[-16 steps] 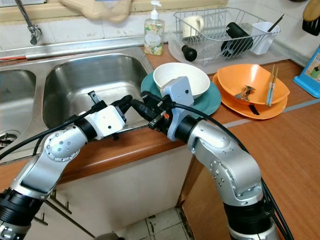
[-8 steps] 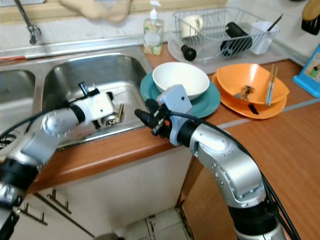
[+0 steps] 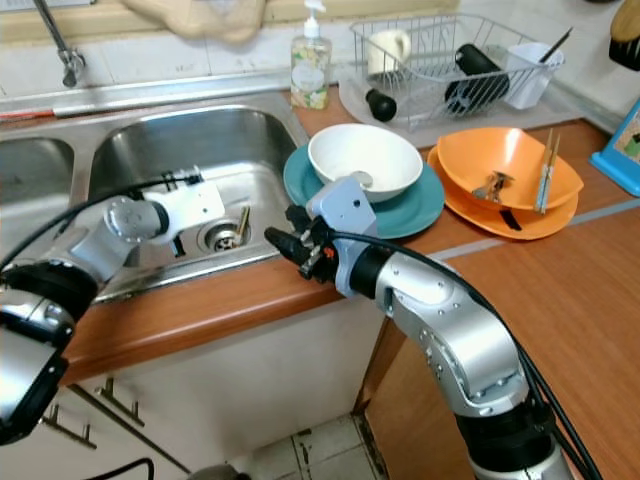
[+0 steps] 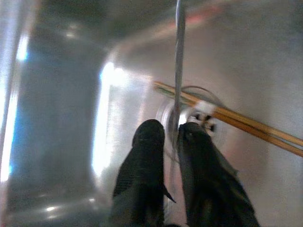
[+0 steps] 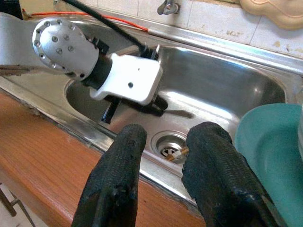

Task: Kitchen organization

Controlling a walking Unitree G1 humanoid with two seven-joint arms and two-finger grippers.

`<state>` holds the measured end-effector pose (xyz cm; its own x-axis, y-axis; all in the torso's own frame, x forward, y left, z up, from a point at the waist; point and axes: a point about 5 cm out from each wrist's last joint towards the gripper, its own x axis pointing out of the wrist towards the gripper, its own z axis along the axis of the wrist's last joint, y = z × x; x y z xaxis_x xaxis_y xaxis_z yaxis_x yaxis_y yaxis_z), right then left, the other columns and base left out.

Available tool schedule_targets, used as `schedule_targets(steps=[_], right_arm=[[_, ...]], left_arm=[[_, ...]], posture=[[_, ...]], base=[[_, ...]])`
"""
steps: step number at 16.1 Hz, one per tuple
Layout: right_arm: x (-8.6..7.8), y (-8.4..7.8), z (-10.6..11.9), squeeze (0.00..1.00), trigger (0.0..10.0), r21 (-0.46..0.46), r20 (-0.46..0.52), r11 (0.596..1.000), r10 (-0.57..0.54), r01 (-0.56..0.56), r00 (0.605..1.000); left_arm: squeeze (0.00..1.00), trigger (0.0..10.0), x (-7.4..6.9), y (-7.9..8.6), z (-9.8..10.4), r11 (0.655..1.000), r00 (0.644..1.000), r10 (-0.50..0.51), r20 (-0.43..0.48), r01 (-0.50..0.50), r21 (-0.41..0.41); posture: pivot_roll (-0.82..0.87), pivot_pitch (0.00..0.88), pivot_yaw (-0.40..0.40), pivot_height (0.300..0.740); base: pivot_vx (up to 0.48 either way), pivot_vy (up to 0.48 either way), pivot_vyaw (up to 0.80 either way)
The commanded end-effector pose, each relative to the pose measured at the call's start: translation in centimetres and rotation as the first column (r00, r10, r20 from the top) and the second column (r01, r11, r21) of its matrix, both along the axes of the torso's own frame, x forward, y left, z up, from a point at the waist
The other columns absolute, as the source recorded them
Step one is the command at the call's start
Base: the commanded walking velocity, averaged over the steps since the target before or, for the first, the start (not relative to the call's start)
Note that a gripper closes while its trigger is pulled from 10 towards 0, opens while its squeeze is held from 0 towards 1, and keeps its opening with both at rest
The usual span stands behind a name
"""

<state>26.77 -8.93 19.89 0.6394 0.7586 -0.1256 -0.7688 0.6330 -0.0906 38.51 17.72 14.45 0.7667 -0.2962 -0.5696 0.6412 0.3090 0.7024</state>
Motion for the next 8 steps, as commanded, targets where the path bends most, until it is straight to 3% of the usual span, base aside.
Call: schedule_targets(steps=[1,4,6,7,8], right_arm=[[0.1,-0.2,0.1,0.00,10.0,-0.015,0.012,1.000,-0.008,0.008,1.000],[0.2,-0.3,0.1,0.00,10.0,-0.013,0.017,1.000,-0.022,0.022,1.000],[0.5,-0.4,0.5,0.00,10.0,0.018,0.036,0.999,-0.051,0.050,0.998],[0.9,-0.5,1.0,0.00,10.0,0.050,0.053,0.996,-0.081,0.079,0.995],[1.1,-0.6,1.2,1.00,10.0,0.051,0.071,0.993,-0.107,0.103,0.992]], left_arm=[[1.00,10.0,0.0,0.0,-0.2,0.999,0.999,-0.015,-0.030,0.016,0.032],[1.00,10.0,0.0,0.1,-0.5,0.999,0.999,-0.016,-0.051,0.018,0.038],[1.00,10.0,0.3,0.0,-0.1,1.000,1.000,-0.005,0.003,0.005,0.018],[1.00,10.0,0.7,-0.1,0.6,0.999,0.997,0.022,0.068,-0.019,-0.043],[0.00,10.0,0.9,-0.3,1.3,0.992,0.991,0.045,0.126,-0.030,-0.121]], posture=[[-0.03,0.000,0.034,0.740],[-0.03,0.000,0.029,0.740],[-0.03,0.000,0.028,0.740],[-0.03,0.000,0.028,0.740],[-0.03,0.000,0.029,0.740]], base=[[0.000,0.000,0.00],[0.000,0.000,0.00],[0.000,0.000,0.00],[0.000,0.000,0.00],[0.000,0.000,0.00]])
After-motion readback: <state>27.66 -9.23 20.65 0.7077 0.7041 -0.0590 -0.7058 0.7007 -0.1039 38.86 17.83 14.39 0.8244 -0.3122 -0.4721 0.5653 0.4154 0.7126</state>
